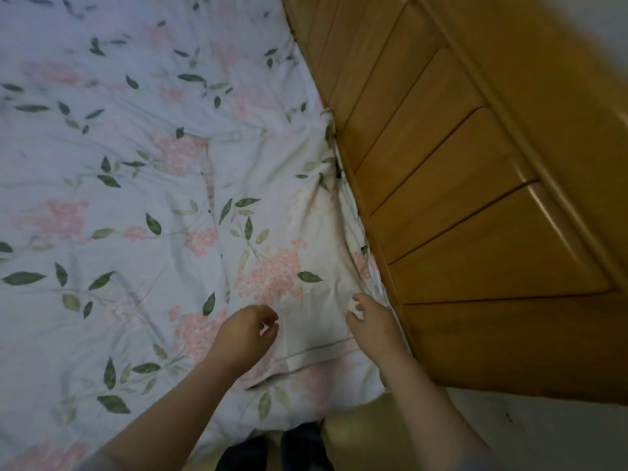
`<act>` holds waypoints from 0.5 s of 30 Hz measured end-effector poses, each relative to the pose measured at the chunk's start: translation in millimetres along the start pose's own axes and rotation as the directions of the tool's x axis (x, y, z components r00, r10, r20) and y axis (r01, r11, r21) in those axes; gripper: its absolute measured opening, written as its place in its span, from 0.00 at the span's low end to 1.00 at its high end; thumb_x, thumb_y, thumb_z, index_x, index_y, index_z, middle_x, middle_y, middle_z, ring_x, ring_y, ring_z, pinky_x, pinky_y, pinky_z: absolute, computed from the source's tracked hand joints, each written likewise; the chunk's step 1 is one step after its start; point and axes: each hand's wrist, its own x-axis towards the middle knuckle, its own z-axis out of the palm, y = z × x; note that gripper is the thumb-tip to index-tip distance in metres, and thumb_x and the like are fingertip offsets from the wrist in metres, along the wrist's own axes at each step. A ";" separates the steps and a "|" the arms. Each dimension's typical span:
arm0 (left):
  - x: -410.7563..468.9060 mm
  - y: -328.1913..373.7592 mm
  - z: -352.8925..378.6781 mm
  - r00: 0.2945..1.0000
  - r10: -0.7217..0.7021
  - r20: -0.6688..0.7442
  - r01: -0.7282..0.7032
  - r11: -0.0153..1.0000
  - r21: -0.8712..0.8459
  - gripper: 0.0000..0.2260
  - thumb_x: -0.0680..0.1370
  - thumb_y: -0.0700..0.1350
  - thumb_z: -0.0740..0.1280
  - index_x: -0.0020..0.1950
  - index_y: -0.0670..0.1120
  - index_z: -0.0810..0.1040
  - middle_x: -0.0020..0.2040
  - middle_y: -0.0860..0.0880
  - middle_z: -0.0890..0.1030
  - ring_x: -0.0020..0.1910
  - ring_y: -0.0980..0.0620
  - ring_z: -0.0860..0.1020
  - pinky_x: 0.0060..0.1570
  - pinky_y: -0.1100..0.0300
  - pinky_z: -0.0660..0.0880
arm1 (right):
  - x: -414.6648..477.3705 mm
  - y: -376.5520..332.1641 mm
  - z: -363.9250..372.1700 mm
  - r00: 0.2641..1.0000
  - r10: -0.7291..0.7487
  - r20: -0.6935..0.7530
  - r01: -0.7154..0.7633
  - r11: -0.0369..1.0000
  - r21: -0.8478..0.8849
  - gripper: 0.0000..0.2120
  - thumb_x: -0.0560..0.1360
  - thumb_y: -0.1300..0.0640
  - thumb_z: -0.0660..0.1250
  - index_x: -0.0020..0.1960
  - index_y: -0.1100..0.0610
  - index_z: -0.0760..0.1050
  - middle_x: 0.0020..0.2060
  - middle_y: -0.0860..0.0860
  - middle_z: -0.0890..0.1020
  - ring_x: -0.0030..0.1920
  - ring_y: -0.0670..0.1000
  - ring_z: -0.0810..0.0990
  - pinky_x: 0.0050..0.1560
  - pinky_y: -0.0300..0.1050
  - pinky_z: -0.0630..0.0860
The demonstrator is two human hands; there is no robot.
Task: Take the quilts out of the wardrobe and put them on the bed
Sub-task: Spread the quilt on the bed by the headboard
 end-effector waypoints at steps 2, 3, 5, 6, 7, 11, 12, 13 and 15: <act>-4.1 22.7 -26.4 0.999 0.023 -0.036 -0.025 0.998 -0.050 0.10 0.76 0.47 0.63 0.54 0.48 0.80 0.49 0.51 0.82 0.46 0.55 0.79 0.47 0.61 0.75 | -18.1 -22.8 -21.1 0.998 -0.012 -0.057 0.015 0.999 0.051 0.21 0.77 0.52 0.62 0.69 0.53 0.67 0.66 0.53 0.74 0.64 0.55 0.73 0.62 0.54 0.73; -7.3 33.0 -38.9 0.998 0.034 -0.053 -0.038 0.997 -0.066 0.10 0.76 0.47 0.63 0.54 0.48 0.80 0.48 0.52 0.82 0.45 0.55 0.79 0.47 0.62 0.75 | -27.4 -33.3 -30.8 0.996 -0.021 -0.082 0.028 0.996 0.083 0.21 0.77 0.51 0.62 0.69 0.52 0.68 0.66 0.52 0.75 0.64 0.54 0.74 0.62 0.54 0.74; -16.0 56.3 -69.4 0.993 0.078 -0.090 -0.086 0.992 -0.089 0.10 0.76 0.48 0.64 0.54 0.48 0.80 0.45 0.54 0.81 0.43 0.57 0.77 0.45 0.63 0.74 | -53.2 -57.3 -57.3 0.987 -0.041 -0.153 0.066 0.985 0.162 0.21 0.77 0.52 0.62 0.69 0.52 0.68 0.66 0.52 0.75 0.63 0.52 0.74 0.62 0.51 0.73; -19.0 66.4 -82.9 0.988 0.103 -0.112 -0.114 0.989 -0.098 0.10 0.76 0.48 0.64 0.55 0.48 0.80 0.45 0.55 0.80 0.43 0.58 0.77 0.45 0.63 0.73 | -64.7 -68.5 -70.0 0.981 -0.052 -0.188 0.090 0.975 0.202 0.21 0.78 0.53 0.62 0.70 0.53 0.67 0.66 0.51 0.74 0.64 0.52 0.74 0.62 0.47 0.73; -20.9 78.6 -98.0 0.983 0.129 -0.134 -0.144 0.984 -0.106 0.10 0.76 0.48 0.64 0.55 0.48 0.79 0.45 0.55 0.80 0.42 0.59 0.77 0.44 0.64 0.73 | -76.4 -80.0 -83.9 0.971 -0.061 -0.229 0.118 0.963 0.241 0.21 0.78 0.54 0.61 0.70 0.54 0.67 0.66 0.51 0.74 0.64 0.51 0.73 0.61 0.44 0.72; -35.5 137.8 -159.7 0.937 0.256 -0.238 -0.295 0.944 -0.145 0.10 0.76 0.48 0.65 0.54 0.49 0.80 0.45 0.54 0.80 0.42 0.61 0.76 0.44 0.64 0.73 | -130.8 -118.1 -140.1 0.892 -0.114 -0.437 0.261 0.919 0.294 0.19 0.78 0.53 0.62 0.68 0.54 0.69 0.63 0.51 0.76 0.61 0.48 0.74 0.58 0.42 0.72; -37.5 150.6 -170.2 0.922 0.281 -0.265 -0.329 0.932 -0.153 0.09 0.76 0.48 0.65 0.54 0.49 0.80 0.45 0.54 0.81 0.42 0.60 0.77 0.44 0.63 0.74 | -139.5 -123.9 -150.3 0.873 -0.123 -0.472 0.285 0.914 0.289 0.19 0.78 0.52 0.62 0.68 0.53 0.69 0.62 0.50 0.76 0.60 0.47 0.74 0.59 0.43 0.73; -42.8 168.2 -185.3 0.901 0.321 -0.291 -0.376 0.913 -0.157 0.09 0.76 0.48 0.65 0.53 0.49 0.80 0.45 0.54 0.81 0.43 0.60 0.77 0.45 0.63 0.75 | -153.7 -130.9 -164.8 0.846 -0.134 -0.517 0.317 0.905 0.284 0.19 0.78 0.52 0.63 0.68 0.53 0.69 0.61 0.49 0.76 0.59 0.47 0.75 0.59 0.43 0.73; -51.6 196.2 -206.1 0.863 0.383 -0.330 -0.453 0.876 -0.167 0.09 0.76 0.48 0.65 0.54 0.49 0.80 0.45 0.54 0.81 0.44 0.60 0.78 0.46 0.62 0.76 | -177.5 -138.8 -188.1 0.792 -0.150 -0.591 0.372 0.887 0.274 0.19 0.77 0.52 0.63 0.67 0.52 0.70 0.61 0.48 0.77 0.58 0.46 0.75 0.57 0.42 0.73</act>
